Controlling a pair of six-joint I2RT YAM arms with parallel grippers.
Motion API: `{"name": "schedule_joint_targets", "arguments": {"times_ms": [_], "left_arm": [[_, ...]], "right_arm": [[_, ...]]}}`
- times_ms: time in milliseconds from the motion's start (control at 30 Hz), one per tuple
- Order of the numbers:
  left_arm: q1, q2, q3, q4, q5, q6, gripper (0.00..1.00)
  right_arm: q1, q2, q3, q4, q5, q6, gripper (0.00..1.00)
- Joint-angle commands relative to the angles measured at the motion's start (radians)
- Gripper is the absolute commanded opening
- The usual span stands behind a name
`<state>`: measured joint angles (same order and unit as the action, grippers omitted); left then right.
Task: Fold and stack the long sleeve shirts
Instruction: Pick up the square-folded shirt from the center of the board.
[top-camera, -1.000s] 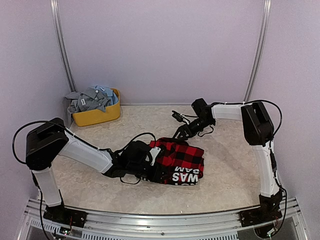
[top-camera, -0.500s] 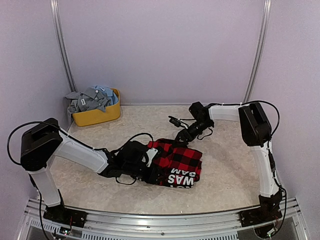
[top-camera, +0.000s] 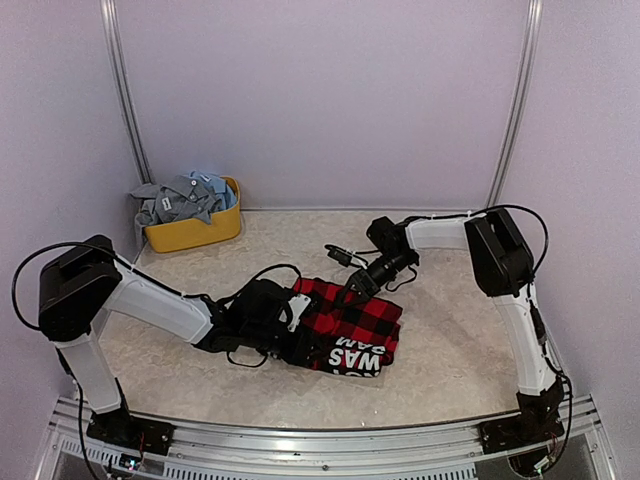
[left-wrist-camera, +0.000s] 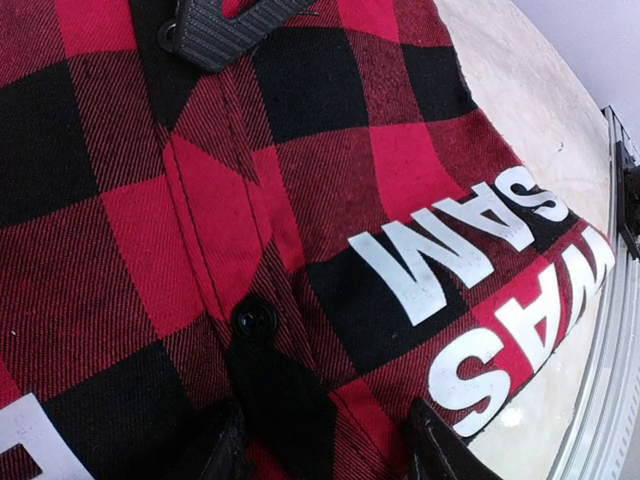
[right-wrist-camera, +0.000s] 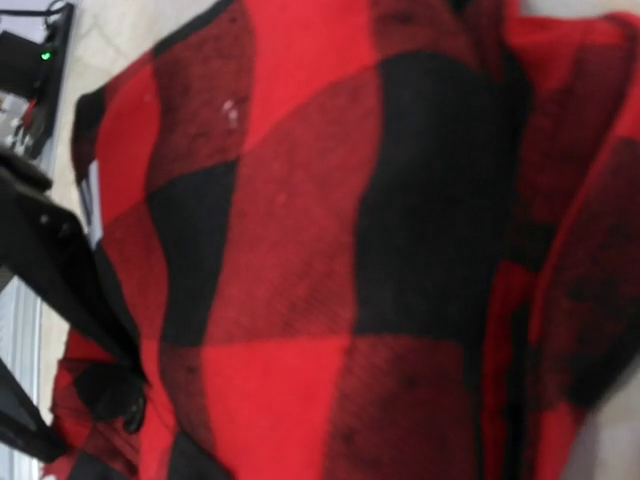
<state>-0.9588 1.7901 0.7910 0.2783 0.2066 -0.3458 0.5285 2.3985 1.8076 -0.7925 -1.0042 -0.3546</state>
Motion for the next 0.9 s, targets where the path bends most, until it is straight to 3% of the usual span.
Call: {"name": "schedule_joint_targets", "arguments": {"times_ms": [0, 100, 200, 300, 467, 533, 700, 867], "left_arm": [[0.012, -0.008, -0.025, -0.056, -0.012, 0.016, 0.50], [0.012, -0.009, -0.028, -0.060, -0.020, 0.016, 0.50], [0.016, -0.020, -0.035, -0.066, -0.035, 0.014, 0.50], [0.031, -0.053, -0.055, -0.059, -0.055, -0.002, 0.52], [0.088, -0.189, -0.081, -0.062, -0.126, -0.071, 0.58], [0.136, -0.254, -0.089, -0.067, -0.122, -0.103, 0.59], [0.228, -0.418, -0.090, -0.131, -0.125, -0.146, 0.67], [0.297, -0.503, -0.058, -0.252, -0.157, -0.140, 0.69]], "right_arm": [[0.032, 0.057, -0.045, -0.048, -0.008, 0.013, 0.65], [0.028, 0.052, -0.040, -0.036, -0.007, 0.031, 0.52], [0.009, 0.030, -0.040, -0.034, -0.028, 0.045, 0.24], [-0.010, -0.041, -0.083, 0.006, -0.016, 0.091, 0.02], [-0.061, -0.289, -0.253, 0.126, 0.131, 0.260, 0.00], [-0.079, -0.398, -0.305, 0.117, 0.271, 0.317, 0.00], [-0.099, -0.626, -0.313, -0.058, 0.736, 0.448, 0.00], [-0.087, -0.733, -0.171, -0.284, 1.184, 0.566, 0.00]]}}
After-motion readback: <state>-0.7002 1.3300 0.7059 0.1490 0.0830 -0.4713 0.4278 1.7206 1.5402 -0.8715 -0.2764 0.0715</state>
